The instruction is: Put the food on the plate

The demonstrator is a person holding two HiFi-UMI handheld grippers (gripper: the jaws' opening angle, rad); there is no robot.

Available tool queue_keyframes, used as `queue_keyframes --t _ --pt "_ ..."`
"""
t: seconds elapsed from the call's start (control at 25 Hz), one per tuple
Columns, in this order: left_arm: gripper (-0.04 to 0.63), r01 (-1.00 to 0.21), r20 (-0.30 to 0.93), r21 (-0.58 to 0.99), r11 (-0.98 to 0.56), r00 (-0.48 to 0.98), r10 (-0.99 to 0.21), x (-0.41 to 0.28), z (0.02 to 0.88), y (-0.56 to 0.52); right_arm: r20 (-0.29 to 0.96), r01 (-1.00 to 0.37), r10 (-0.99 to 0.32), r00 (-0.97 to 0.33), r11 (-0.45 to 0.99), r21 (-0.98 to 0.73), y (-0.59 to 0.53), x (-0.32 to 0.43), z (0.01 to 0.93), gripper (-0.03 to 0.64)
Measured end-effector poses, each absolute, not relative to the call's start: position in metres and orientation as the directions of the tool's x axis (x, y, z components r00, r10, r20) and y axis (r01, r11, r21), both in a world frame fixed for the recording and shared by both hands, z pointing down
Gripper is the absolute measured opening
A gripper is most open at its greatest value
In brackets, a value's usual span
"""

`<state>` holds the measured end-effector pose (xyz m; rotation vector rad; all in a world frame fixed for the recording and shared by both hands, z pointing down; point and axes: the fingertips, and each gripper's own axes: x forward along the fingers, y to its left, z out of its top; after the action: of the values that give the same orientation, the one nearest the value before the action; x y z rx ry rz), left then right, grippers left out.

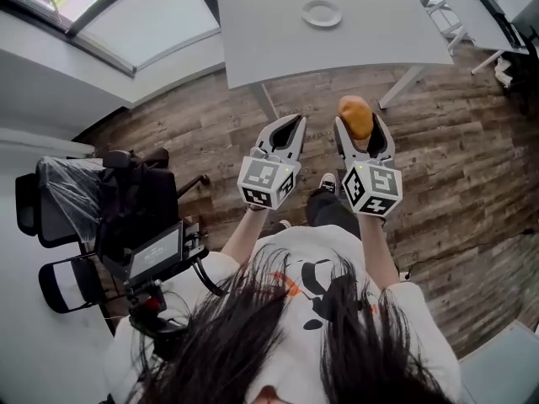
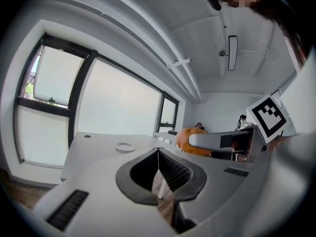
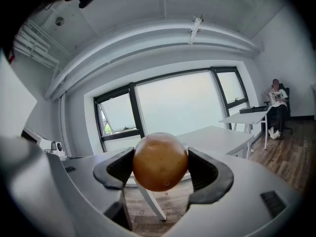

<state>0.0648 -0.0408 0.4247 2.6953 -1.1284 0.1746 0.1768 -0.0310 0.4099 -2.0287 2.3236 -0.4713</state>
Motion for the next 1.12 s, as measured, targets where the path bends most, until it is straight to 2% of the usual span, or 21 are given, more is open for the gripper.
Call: queue_keyframes --t 0.52,1.12 --pt "0.006 -0.781 0.178 0.144 -0.608 0.625 -0.76 0.11 0.411 -0.125 0.187 -0.938 -0.94 -0.286 0.235 -0.255 -0.122 0.206 0.412 0.331" --pt "0.006 -0.799 0.23 0.133 -0.586 0.6 -0.766 0.122 0.42 -0.161 0.214 -0.922 -0.926 -0.31 0.237 -0.307 -0.17 0.221 0.428 0.331"
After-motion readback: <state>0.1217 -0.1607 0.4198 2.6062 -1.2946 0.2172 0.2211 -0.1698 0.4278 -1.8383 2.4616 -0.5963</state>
